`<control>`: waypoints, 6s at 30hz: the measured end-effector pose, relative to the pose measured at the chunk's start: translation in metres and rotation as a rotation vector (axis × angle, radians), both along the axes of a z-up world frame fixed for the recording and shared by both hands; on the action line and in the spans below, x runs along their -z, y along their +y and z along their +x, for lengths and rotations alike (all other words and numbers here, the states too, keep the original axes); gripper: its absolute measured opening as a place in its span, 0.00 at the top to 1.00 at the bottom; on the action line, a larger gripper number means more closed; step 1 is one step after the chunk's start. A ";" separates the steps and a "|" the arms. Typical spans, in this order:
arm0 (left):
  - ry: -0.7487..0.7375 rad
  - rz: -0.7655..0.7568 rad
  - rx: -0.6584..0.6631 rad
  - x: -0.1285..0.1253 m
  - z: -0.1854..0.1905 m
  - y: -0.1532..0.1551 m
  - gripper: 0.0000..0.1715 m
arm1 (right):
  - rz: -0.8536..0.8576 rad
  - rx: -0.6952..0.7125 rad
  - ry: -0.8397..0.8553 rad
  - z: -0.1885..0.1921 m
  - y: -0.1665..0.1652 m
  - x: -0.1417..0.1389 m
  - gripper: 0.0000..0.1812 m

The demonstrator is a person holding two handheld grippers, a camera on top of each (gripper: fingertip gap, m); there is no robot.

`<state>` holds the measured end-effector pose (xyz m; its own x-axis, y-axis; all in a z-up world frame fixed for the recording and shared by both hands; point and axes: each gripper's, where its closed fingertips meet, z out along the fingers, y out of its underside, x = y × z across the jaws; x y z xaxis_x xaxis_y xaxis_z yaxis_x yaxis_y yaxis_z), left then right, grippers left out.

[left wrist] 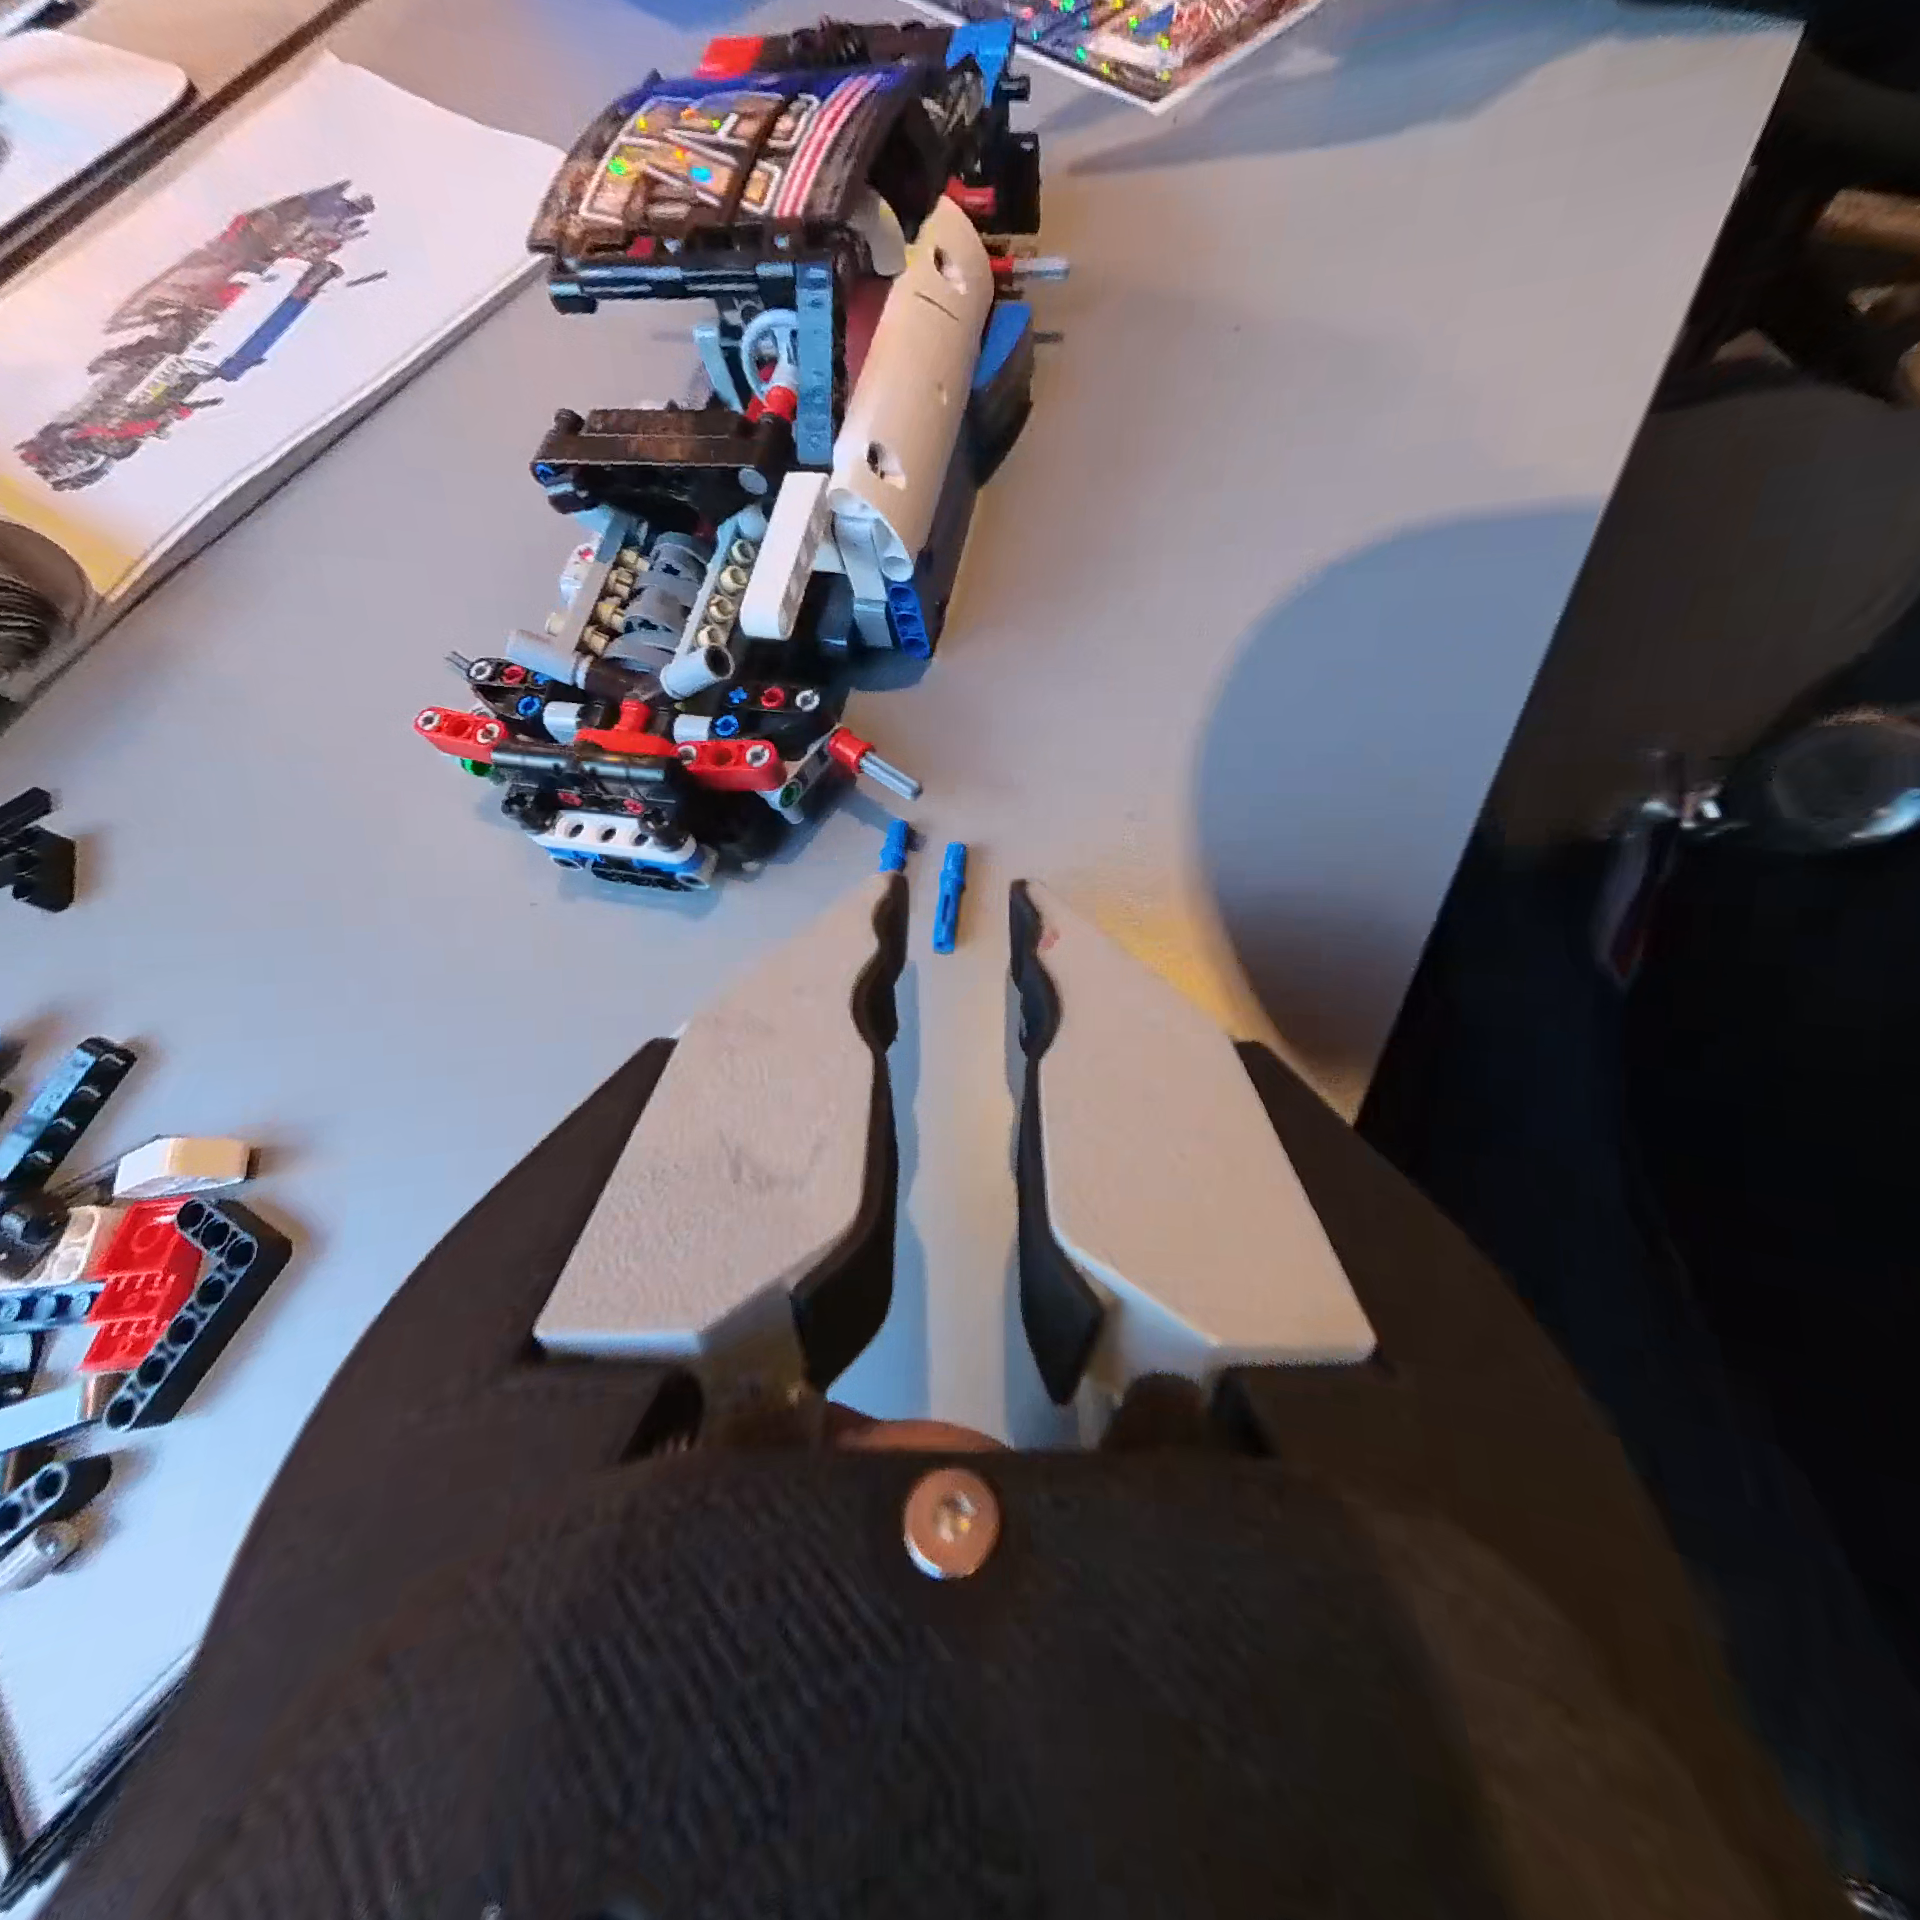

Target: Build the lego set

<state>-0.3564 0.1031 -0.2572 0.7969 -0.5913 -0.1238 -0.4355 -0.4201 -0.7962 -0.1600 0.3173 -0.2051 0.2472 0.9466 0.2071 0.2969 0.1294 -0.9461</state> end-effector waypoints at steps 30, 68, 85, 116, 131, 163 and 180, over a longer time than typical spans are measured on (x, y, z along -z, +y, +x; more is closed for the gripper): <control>0.170 -0.027 0.101 0.022 0.032 -0.005 0.99 | 0.104 -0.141 -0.133 -0.022 -0.052 0.022 0.84; 0.482 0.583 0.233 -0.014 0.077 0.009 0.99 | -0.046 -0.561 -0.240 -0.113 -0.209 0.038 0.96; 0.434 0.467 0.286 -0.001 0.081 0.005 0.99 | 0.233 -0.577 -0.356 -0.119 -0.208 0.057 0.96; 0.378 0.190 0.238 0.021 0.068 0.009 0.98 | 0.264 -0.610 -0.441 -0.124 -0.205 0.074 0.98; 0.467 0.370 0.249 0.011 0.073 0.009 0.93 | -0.372 -0.699 -0.491 -0.121 -0.214 0.068 0.98; 0.397 0.209 0.254 0.021 0.072 0.006 0.99 | -0.245 -0.642 -0.474 -0.120 -0.219 0.069 0.95; 0.291 0.102 0.235 0.022 0.072 0.003 0.99 | 0.053 -0.632 -0.486 -0.124 -0.214 0.076 0.98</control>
